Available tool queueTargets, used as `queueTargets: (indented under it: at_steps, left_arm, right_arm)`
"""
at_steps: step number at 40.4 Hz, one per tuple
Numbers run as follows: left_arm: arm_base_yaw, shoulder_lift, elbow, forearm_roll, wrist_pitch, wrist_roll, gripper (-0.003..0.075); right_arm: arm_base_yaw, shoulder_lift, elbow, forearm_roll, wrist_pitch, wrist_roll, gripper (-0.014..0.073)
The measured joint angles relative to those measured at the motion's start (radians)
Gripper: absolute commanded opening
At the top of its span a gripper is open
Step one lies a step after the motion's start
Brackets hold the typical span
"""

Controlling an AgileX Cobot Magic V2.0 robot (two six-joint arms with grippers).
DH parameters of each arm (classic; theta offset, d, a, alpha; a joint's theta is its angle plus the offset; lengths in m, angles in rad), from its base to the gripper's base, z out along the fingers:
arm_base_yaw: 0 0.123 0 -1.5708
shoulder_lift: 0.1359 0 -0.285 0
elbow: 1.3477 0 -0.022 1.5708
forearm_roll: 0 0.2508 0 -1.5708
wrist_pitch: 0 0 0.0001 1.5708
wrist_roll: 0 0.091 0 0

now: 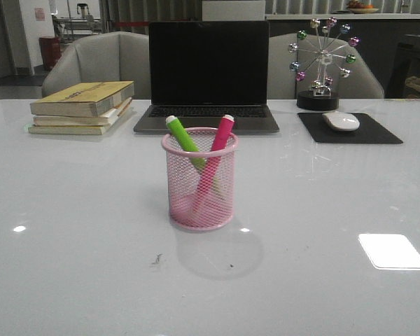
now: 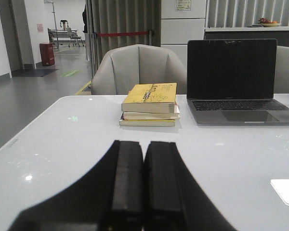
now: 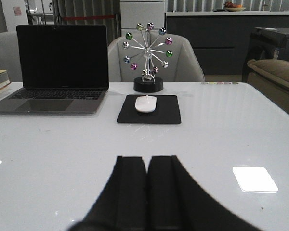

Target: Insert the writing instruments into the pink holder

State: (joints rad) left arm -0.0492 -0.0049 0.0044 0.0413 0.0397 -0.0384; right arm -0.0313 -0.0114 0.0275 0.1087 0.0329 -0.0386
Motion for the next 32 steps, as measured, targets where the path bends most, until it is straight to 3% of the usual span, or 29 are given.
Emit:
queueTargets:
  at_steps: [32]
  left_arm:
    - [0.000,0.000,0.000,0.000,0.000,0.000,0.0091]
  right_arm:
    - [0.103,0.000,0.000,0.002,-0.006,-0.001,0.0056]
